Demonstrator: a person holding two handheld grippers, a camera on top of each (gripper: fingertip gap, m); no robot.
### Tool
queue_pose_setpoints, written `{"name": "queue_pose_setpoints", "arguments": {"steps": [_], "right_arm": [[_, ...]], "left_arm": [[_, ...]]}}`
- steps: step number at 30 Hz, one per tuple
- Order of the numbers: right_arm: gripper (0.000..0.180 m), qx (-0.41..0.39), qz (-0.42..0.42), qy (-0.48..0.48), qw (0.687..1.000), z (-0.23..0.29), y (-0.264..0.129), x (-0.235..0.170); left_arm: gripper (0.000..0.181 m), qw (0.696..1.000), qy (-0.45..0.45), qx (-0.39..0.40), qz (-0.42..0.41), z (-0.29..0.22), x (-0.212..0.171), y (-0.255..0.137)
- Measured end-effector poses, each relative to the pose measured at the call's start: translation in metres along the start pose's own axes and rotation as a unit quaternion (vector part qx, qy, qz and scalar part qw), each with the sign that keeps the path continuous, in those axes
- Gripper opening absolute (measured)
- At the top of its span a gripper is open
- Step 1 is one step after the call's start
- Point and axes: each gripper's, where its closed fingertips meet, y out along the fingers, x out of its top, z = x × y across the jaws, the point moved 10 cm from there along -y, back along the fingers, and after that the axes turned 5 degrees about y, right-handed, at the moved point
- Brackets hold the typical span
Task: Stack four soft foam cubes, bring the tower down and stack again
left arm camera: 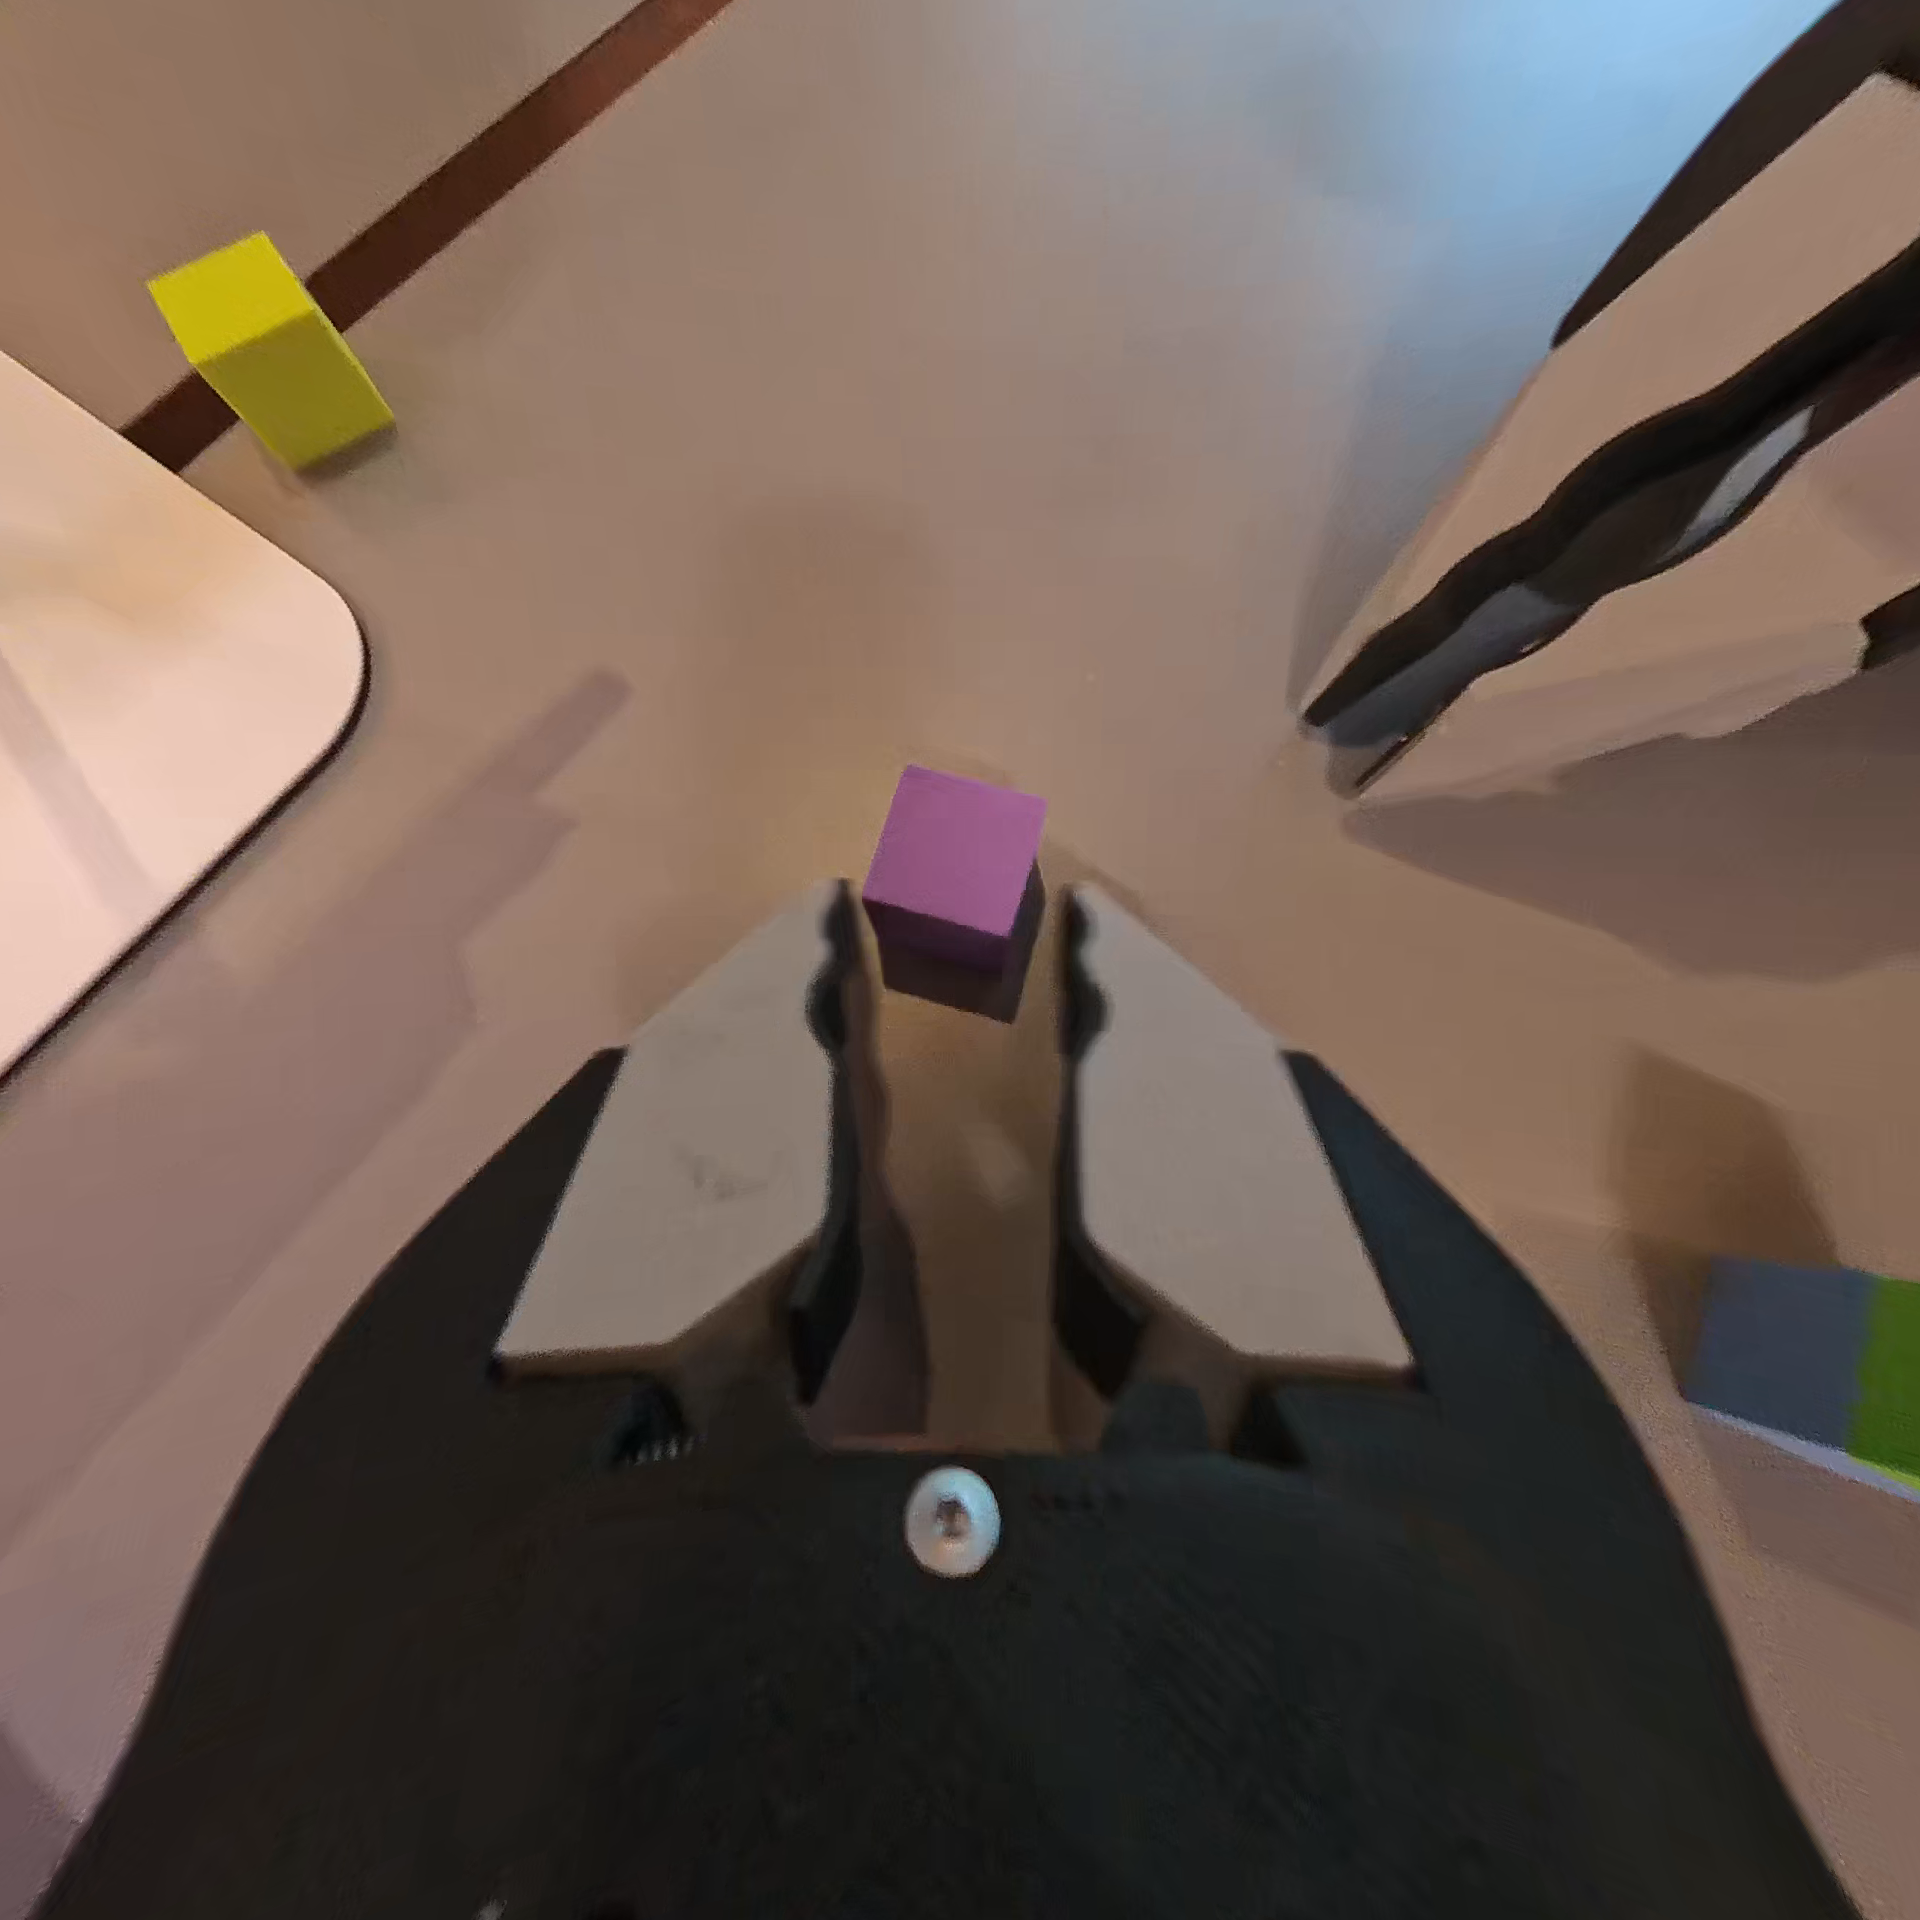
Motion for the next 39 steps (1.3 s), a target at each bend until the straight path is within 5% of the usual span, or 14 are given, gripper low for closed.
{"name": "queue_pose_setpoints", "arguments": {"steps": [6, 17, 39], "right_arm": [[0.014, -0.004, 0.000, -0.003, 1.000, 0.001, 0.000, 0.000], [0.014, -0.006, 0.000, -0.007, 1.000, 0.001, 0.000, 0.000], [0.015, -0.008, 0.000, -0.010, 1.000, 0.002, 0.000, -0.001]], "left_arm": [[0.026, 0.998, 0.028, 0.034, -0.044, -0.007, 0.001, -0.010], [0.026, 0.992, -0.045, -0.075, -0.094, -0.018, -0.010, -0.040], [0.026, 0.981, 0.117, -0.085, -0.128, -0.092, 0.002, -0.107]]}}
